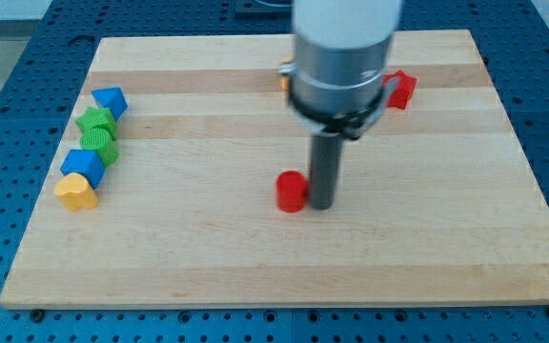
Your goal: Move the red circle to the yellow heart
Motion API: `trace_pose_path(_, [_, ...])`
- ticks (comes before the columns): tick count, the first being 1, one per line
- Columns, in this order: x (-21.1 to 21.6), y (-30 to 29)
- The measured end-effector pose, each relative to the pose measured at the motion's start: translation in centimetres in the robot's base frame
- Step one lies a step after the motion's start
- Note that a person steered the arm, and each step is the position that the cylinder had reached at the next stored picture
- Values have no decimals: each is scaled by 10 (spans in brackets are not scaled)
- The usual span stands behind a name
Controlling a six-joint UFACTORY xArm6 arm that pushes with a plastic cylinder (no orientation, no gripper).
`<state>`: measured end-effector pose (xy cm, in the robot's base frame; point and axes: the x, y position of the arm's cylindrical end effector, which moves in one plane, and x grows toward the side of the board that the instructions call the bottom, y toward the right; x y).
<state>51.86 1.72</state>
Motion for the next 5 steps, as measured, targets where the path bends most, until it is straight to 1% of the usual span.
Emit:
trace_pose_path(1, [22,-55])
trace_pose_path(2, [25,-46])
trace_pose_path(3, [-3,14])
trace_pose_path(4, [-37,24])
trace_pose_path(5, [-37,-29])
